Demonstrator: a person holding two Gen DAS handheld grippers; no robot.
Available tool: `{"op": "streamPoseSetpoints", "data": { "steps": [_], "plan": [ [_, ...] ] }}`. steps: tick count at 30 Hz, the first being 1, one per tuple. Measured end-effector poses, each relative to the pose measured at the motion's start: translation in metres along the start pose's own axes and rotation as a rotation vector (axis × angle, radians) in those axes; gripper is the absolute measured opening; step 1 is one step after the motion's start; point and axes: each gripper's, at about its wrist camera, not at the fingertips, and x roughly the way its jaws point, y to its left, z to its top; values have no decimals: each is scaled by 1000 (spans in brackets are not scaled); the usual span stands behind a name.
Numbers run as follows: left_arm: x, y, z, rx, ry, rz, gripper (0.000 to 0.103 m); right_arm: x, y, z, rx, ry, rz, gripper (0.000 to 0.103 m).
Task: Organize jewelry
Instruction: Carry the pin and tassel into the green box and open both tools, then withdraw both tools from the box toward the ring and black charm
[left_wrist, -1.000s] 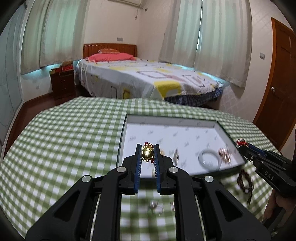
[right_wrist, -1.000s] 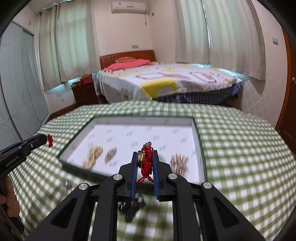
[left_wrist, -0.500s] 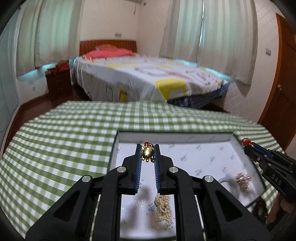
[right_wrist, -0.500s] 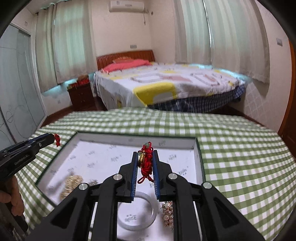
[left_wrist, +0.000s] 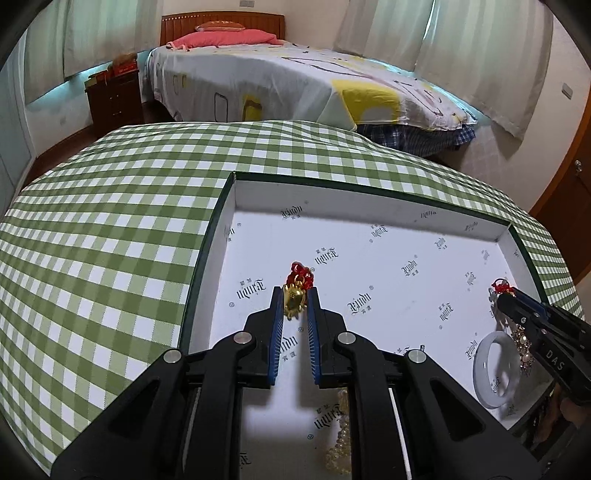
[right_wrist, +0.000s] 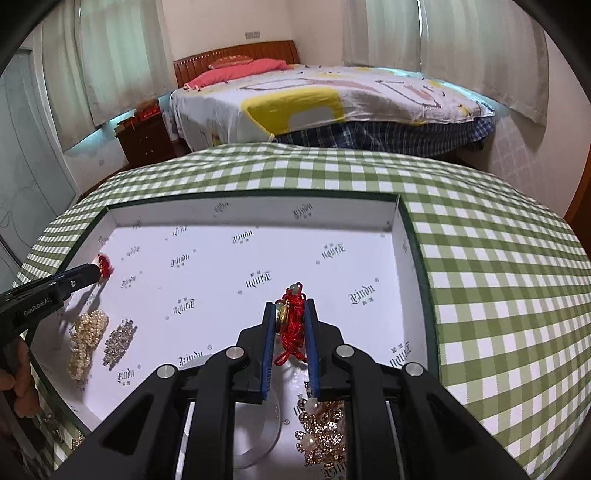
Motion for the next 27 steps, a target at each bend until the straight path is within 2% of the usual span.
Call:
{"op": "streamPoseSetpoints", "data": {
  "steps": [3,5,9,10,11,13,18,27],
  "plan": [
    [2,-1,0,5,10,6,14,2,-1,-1,2,12,-1,17],
    [1,-1,0,7,12,3,18,2,-1,0,4,11,0,21],
    [2,-7,2,22,5,3,23,-1,-1,1,8,-4,-2,38],
    [1,-8,1,28,0,5,30,-2,-1,2,7,-8,2,40],
    [-1,-9,0,30,-4,9,40,-2,-1,2,3,-9,-1,40],
    [-4,-9,-1,25,-17,2,45,-6,0,2,2,-19,-2,40],
    [-25,-5,-5,4,-68,-12,47,-25,4,3,0,-71,-7,40],
    [-94,3,-23,2,-243,12,54,-75,18,-4,7,-190,0,43]
  ]
}}
